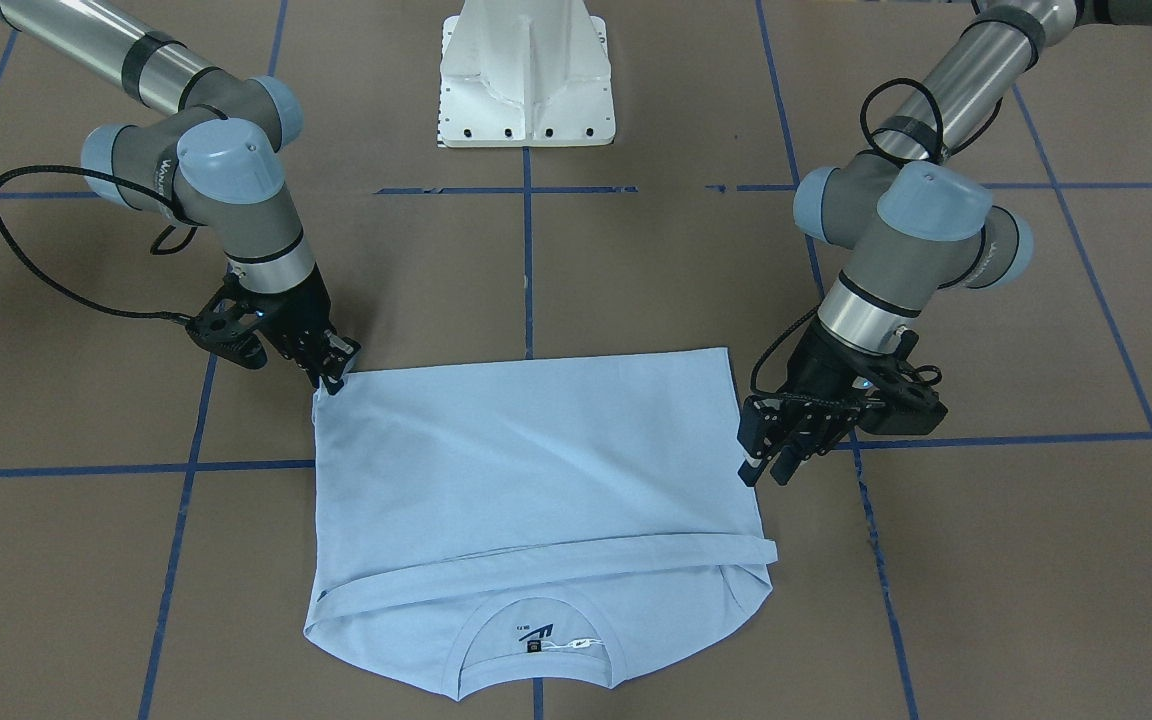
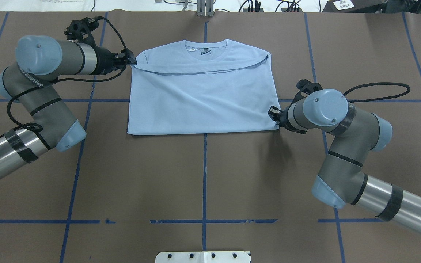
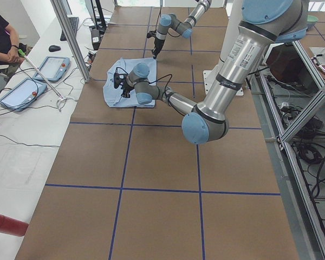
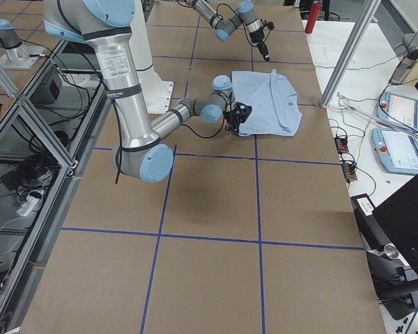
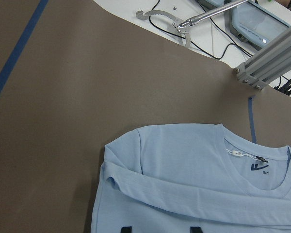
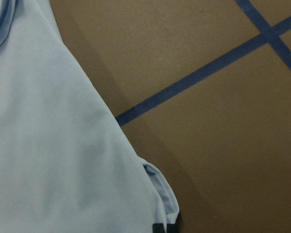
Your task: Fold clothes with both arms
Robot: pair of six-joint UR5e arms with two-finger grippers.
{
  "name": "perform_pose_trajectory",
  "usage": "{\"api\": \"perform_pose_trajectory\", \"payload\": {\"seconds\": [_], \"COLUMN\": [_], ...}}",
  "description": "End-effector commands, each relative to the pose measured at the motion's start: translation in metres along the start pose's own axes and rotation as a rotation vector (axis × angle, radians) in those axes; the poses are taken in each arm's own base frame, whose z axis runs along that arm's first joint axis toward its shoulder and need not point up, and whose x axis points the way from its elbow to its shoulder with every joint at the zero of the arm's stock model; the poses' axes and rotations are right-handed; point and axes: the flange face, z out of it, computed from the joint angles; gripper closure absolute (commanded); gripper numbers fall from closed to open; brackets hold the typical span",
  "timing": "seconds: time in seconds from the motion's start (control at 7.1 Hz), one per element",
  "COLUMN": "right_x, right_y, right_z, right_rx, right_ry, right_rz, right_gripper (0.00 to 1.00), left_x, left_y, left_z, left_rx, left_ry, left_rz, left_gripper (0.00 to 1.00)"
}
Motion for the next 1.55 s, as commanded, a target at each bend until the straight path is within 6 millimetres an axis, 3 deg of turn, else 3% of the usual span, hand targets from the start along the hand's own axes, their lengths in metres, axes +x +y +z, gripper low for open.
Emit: {"api": "perform_pose_trajectory", "payload": {"seconds": [0.0,0.14,0.28,0.42,0.56,0.7,0.85,0.99,1.13,1.27,1.41], "right_x": [0.052,0.096,0.106,0.131,0.149,0.17,0.191,0.201,0.198,0.193,0.175], "right_y": [0.024,0.038,0.058,0.074,0.104,0.152,0.188,0.194,0.188,0.174,0.134], "right_z": [-0.059,-0.111,-0.142,-0.165,-0.182,-0.172,-0.162,-0.138,-0.135,-0.137,-0.158], "right_rx": [-0.046,-0.146,-0.308,-0.477,-0.621,-0.712,-0.761,-0.702,-0.656,-0.633,-0.581], "right_ry": [-0.03,-0.035,-0.017,0.041,0.098,0.189,0.269,0.294,0.273,0.251,0.172], "right_rz": [0.009,0.034,0.088,0.108,0.075,0.007,-0.049,-0.061,-0.058,-0.036,0.024], "right_gripper": [1.0,1.0,1.0,1.0,1.0,1.0,0.01,0.0,0.0,0.0,0.0], "left_x": [0.006,0.01,0.014,0.02,0.022,0.028,0.035,0.049,0.066,0.085,0.094], "left_y": [0.001,0.002,0.002,0.004,0.01,0.013,0.025,0.038,0.057,0.107,0.155], "left_z": [-0.004,-0.007,-0.011,-0.015,-0.014,-0.017,-0.016,-0.024,-0.034,-0.052,-0.083], "left_rx": [0.003,0.003,0.003,-0.001,-0.011,-0.016,-0.035,-0.051,-0.083,-0.157,-0.226], "left_ry": [0.013,0.02,0.031,0.045,0.049,0.061,0.072,0.098,0.086,0.077,0.044], "left_rz": [0.0,0.002,0.003,-0.021,-0.019,-0.031,-0.058,-0.087,-0.116,-0.189,-0.268], "left_gripper": [0.49,0.49,0.48,0.48,0.48,0.48,0.47,0.47,0.46,0.45,0.42]}}
